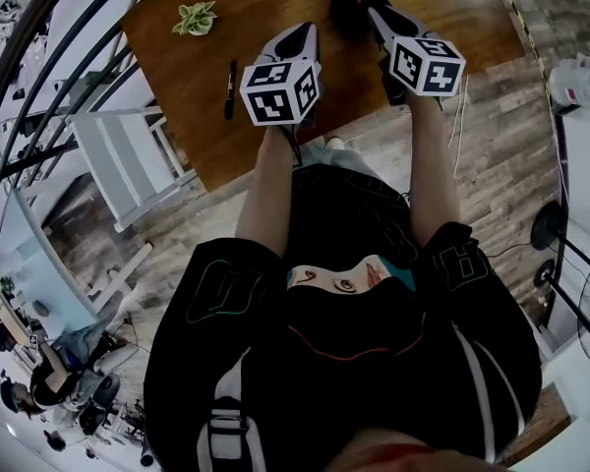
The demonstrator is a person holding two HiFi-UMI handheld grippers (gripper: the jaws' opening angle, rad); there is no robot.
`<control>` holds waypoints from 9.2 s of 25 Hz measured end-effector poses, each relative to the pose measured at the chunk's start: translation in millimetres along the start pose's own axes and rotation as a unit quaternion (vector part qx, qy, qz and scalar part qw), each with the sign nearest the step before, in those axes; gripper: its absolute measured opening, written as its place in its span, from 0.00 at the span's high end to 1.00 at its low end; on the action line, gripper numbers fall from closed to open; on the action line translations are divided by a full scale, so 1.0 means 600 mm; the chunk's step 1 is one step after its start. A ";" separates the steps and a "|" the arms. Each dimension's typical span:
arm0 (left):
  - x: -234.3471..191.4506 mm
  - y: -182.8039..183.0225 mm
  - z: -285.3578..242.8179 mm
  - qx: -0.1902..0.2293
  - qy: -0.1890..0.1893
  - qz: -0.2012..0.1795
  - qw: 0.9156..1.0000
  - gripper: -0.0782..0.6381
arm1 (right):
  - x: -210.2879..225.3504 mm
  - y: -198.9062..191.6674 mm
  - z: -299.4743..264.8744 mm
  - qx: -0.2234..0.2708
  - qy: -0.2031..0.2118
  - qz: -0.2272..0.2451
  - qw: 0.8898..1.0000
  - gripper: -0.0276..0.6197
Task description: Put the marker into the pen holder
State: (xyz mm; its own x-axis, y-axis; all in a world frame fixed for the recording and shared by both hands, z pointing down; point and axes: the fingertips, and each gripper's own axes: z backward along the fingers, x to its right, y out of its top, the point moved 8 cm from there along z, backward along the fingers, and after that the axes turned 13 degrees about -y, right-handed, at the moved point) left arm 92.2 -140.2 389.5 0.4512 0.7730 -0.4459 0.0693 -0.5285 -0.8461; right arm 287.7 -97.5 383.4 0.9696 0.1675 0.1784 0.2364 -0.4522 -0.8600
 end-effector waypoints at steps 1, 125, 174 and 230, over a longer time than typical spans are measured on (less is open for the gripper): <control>0.001 -0.001 0.005 0.002 0.002 0.000 1.000 0.88 | -0.004 -0.003 0.007 0.002 0.000 -0.003 1.000 0.85; -0.344 -0.055 0.319 0.014 0.039 0.100 0.994 0.88 | -0.450 -0.160 -0.098 -0.196 -0.041 0.054 0.978 0.89; -0.035 0.053 0.007 0.019 0.022 -0.030 0.999 0.88 | -0.038 0.086 0.030 0.040 0.008 -0.035 0.999 0.89; -0.005 0.007 0.001 -0.036 0.113 -0.058 0.991 0.88 | 0.048 0.026 -0.055 0.016 0.034 -0.071 0.997 0.82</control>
State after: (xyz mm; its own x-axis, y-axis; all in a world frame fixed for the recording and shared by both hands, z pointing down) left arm 90.5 -144.5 387.0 0.6242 0.7357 -0.2629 0.1927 -0.4711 -0.8608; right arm 321.6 -128.4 391.0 0.9287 0.1681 0.3305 0.3707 -0.4004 -0.8380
